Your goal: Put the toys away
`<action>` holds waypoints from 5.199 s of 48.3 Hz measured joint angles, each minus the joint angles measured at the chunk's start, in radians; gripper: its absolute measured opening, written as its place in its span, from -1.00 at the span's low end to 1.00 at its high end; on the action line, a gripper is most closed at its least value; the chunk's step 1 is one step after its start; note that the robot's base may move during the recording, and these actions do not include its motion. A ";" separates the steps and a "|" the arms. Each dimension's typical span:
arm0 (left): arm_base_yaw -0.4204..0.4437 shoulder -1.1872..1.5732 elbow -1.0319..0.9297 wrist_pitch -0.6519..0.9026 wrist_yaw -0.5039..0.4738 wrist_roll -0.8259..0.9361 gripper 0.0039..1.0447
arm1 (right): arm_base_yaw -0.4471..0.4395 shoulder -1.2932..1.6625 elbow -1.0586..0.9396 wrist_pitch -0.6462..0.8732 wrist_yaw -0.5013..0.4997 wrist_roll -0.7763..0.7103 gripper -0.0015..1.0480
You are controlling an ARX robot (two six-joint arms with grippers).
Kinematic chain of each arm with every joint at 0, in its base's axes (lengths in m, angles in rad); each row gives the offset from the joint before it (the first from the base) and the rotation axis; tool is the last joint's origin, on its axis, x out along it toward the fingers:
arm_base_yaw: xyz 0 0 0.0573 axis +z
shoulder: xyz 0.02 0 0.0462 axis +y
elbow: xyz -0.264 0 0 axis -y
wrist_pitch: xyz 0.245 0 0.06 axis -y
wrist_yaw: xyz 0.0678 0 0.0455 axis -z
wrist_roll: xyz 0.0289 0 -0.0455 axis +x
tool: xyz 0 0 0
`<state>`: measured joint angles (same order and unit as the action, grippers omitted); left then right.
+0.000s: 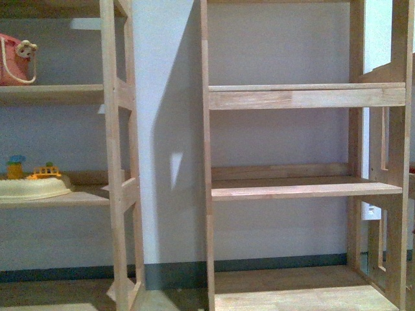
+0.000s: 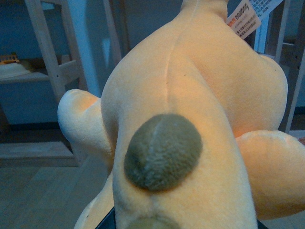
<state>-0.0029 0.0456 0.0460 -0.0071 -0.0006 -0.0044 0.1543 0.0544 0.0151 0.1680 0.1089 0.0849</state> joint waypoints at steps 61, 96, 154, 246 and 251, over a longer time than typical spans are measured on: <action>0.000 0.000 0.000 0.000 0.000 0.000 0.89 | -0.001 0.000 0.000 0.000 0.003 0.000 -0.62; 0.000 0.000 0.000 0.000 0.000 0.000 0.89 | -0.001 0.000 0.000 0.000 0.003 0.000 -0.62; 0.000 0.000 0.000 0.000 0.000 0.000 0.89 | 0.175 0.865 1.171 -0.034 -0.045 -0.296 -0.62; 0.000 0.000 0.000 0.000 0.000 0.000 0.89 | 0.193 2.131 2.817 -0.628 -0.401 0.538 -0.62; 0.000 0.000 0.000 0.000 0.000 0.000 0.89 | 0.197 2.153 2.851 -0.628 -0.409 0.551 -0.62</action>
<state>-0.0029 0.0460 0.0460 -0.0071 -0.0002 -0.0044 0.3511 2.2070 2.8658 -0.4602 -0.2996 0.6357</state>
